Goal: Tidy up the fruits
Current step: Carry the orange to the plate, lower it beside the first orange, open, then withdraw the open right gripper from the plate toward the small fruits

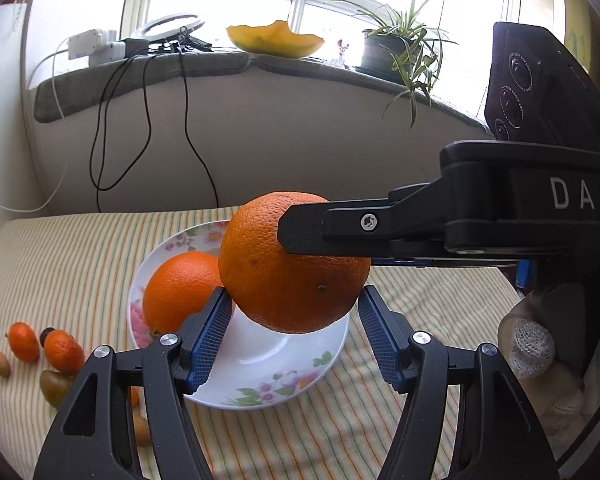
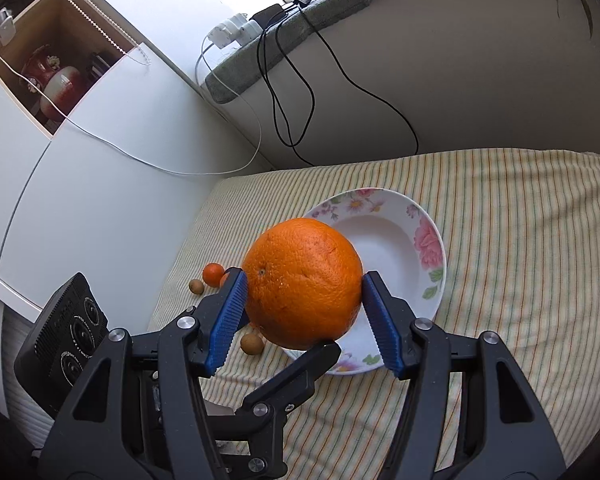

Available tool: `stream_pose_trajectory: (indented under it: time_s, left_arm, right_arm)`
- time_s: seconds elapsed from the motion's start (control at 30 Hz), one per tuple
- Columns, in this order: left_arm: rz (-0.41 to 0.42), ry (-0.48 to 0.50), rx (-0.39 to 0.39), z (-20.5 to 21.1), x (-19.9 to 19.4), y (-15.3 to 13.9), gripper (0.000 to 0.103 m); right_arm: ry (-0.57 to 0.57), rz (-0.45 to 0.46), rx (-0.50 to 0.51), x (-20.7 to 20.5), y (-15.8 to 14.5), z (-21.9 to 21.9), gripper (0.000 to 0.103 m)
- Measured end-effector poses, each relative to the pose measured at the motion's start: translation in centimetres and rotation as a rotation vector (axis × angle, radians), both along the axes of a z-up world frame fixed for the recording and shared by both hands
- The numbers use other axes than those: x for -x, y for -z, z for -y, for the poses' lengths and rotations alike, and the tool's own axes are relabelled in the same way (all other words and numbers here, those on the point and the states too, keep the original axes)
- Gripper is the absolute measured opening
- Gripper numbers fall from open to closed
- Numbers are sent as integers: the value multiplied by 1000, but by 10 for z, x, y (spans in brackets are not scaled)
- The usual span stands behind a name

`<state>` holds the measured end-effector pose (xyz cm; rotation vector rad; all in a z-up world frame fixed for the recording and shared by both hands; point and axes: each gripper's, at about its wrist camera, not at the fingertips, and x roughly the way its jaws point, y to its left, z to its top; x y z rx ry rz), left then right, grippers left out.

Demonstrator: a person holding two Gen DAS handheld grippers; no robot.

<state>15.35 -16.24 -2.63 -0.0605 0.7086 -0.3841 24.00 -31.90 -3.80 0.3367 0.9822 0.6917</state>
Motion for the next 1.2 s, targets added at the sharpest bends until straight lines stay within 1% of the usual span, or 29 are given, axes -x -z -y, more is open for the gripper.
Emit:
stream_pose_trajectory:
  time_s: [0.27, 0.57, 0.63, 0.77, 0.93, 1.03, 1.2]
  left_arm:
    - [-43, 18, -4, 13, -11, 11, 66]
    - [-63, 30, -16, 22, -20, 16, 66]
    - [-64, 30, -35, 24, -21, 17, 65]
    - [-42, 19, -57, 24, -18, 16, 63]
    - [-34, 27, -53, 20, -15, 13, 63]
    - [-17, 34, -56, 19, -9, 9, 63]
    - [-4, 35, -47, 13, -1, 2, 63]
  right_arm:
    - [34, -38, -3, -15, 18, 14, 62]
    - [58, -68, -14, -24, 28, 24, 62]
    - [64, -72, -14, -24, 29, 26, 63]
    - [79, -48, 10, -25, 25, 26, 63]
    - [92, -21, 13, -23, 17, 27, 63]
    - [92, -19, 3, -22, 14, 28, 63]
    - [86, -5, 13, -15, 10, 25, 63]
